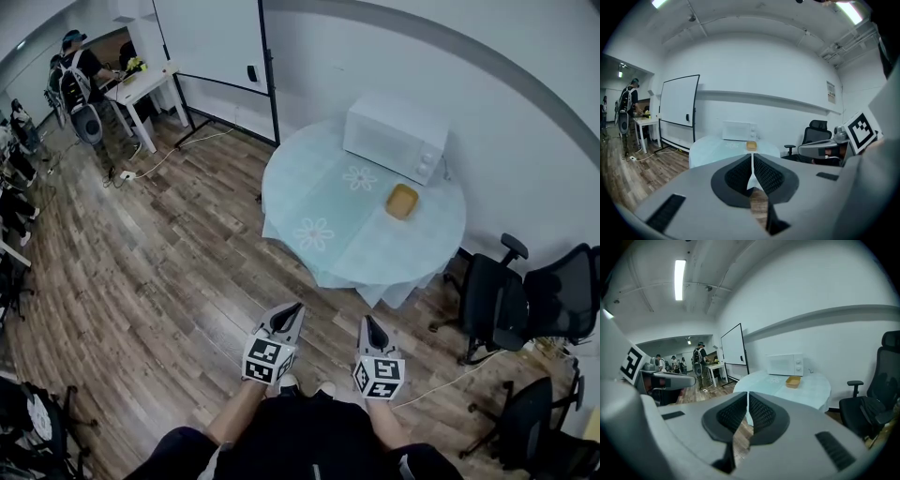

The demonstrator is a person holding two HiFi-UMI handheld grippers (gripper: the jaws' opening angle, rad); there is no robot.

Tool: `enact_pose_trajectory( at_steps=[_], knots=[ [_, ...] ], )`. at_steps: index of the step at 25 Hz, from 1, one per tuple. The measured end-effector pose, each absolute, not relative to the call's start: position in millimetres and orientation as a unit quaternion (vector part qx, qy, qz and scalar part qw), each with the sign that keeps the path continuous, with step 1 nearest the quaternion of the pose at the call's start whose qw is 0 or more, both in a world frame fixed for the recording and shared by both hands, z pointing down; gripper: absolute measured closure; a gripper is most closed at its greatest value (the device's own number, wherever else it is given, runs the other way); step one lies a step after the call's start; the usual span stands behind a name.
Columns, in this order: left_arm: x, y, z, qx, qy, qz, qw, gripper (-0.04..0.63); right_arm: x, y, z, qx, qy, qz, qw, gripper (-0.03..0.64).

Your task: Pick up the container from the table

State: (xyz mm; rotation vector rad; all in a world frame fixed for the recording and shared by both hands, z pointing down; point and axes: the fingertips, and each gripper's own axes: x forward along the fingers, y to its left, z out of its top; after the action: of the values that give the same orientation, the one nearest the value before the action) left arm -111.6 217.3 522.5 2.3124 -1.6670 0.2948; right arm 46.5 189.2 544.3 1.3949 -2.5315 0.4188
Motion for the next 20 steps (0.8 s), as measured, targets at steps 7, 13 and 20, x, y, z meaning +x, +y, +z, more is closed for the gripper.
enact_pose_trajectory(
  at_steps=[7, 13, 20],
  knots=[
    [-98, 215, 529, 0.797, -0.577, 0.105, 0.147, 0.569, 66, 188, 547, 0.482, -0.856, 0.15, 0.11, 0.591],
    [-74, 207, 526, 0.797, -0.577, 0.109, 0.14, 0.569, 84, 185, 546, 0.476, -0.86, 0.153, 0.103, 0.591],
    [-51, 211, 524, 0.795, -0.58, 0.119, 0.131, 0.569, 106, 189, 545, 0.466, -0.866, 0.153, 0.098, 0.592]
  ],
)
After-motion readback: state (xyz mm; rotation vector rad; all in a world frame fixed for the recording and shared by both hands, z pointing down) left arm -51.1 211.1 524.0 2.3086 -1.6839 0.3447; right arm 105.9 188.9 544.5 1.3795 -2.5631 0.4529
